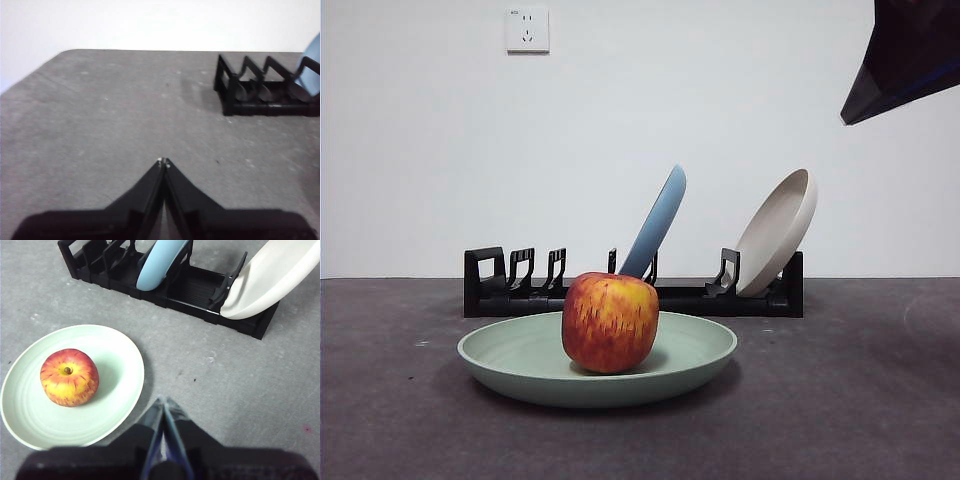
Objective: Take the green plate from the plate rack,put the plate on the table,take the apple from the table,put the apple in the plate
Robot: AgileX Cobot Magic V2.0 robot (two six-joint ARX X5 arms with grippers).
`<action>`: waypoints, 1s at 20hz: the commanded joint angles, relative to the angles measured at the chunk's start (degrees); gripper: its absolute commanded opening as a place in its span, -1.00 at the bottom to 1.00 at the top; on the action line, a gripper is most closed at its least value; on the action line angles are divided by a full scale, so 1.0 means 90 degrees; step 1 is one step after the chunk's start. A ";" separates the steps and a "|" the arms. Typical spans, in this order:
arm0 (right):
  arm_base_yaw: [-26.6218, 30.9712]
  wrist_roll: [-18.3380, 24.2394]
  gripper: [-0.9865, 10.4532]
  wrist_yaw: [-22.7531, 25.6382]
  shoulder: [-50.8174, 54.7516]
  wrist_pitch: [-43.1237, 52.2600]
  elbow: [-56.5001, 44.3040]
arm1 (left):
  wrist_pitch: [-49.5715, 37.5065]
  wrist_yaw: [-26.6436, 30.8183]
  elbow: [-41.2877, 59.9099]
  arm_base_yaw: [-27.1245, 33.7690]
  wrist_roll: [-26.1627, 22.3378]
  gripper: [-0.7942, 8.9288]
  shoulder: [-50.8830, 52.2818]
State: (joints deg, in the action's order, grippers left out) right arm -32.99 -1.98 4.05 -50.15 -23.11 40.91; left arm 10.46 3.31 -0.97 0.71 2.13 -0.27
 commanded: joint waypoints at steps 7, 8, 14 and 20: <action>-0.0002 -0.0061 -0.83 0.0066 0.0010 0.0039 -0.0049 | -0.0012 -0.0063 0.0083 0.0019 0.0049 -0.84 -0.0027; -0.0002 -0.0061 -0.83 0.0068 0.0010 0.0039 -0.0049 | -0.0012 -0.0063 0.0083 0.0019 0.0049 -0.84 -0.0027; -0.0002 -0.0061 -0.83 0.0053 0.0036 0.0007 -0.0049 | -0.0012 -0.0063 0.0083 0.0019 0.0049 -0.84 -0.0027; 0.0673 0.0843 -0.83 0.0549 0.1435 -0.0304 -0.0148 | -0.0012 -0.0063 0.0083 0.0019 0.0049 -0.84 -0.0024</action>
State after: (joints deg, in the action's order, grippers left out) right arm -27.29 3.75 8.97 -37.80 -25.85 40.42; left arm 10.59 2.81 -0.97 0.71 2.20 -0.51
